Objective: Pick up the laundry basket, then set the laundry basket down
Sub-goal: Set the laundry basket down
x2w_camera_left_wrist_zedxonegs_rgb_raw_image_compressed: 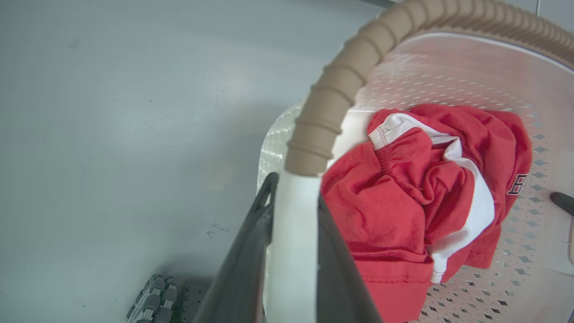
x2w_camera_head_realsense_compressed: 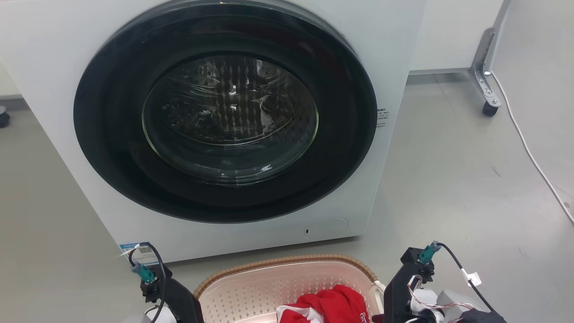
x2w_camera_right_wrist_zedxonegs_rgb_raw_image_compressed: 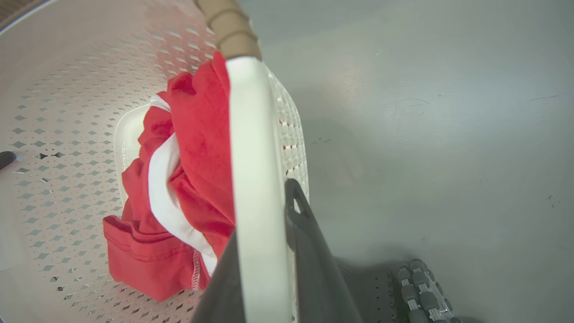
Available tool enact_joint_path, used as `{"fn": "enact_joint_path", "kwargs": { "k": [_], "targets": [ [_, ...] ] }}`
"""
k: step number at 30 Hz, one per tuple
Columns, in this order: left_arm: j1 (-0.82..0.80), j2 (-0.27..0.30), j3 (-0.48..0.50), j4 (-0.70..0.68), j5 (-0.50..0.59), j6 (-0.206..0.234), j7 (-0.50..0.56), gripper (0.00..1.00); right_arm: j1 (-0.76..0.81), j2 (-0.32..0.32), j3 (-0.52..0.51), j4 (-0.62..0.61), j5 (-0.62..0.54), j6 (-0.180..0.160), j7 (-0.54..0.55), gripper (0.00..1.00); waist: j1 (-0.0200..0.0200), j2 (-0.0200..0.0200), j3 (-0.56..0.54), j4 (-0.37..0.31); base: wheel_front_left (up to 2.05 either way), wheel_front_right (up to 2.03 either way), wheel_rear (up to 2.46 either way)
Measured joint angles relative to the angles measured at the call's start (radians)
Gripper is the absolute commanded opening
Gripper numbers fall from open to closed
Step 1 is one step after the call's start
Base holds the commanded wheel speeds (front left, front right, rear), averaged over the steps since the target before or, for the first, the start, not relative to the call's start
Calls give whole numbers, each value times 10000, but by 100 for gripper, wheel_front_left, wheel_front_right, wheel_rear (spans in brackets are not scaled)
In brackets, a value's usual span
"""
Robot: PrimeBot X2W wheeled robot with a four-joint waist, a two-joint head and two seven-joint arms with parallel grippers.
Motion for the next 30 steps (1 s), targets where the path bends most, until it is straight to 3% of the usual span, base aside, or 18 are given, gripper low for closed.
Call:
{"fn": "enact_joint_path", "kwargs": {
  "k": [14,30],
  "targets": [
    [-48,159,-153,-405,6,0,-692,0,-133,-15,178,-322,21,-94,-738,0,0,0,816,-135,0,0,0],
    [-1157,416,-474,-1085,445,-8,-2011,0,-1171,-61,203,-648,-238,-198,-2353,0,2,1,2865,-213,0,0,0]
  ]
}}
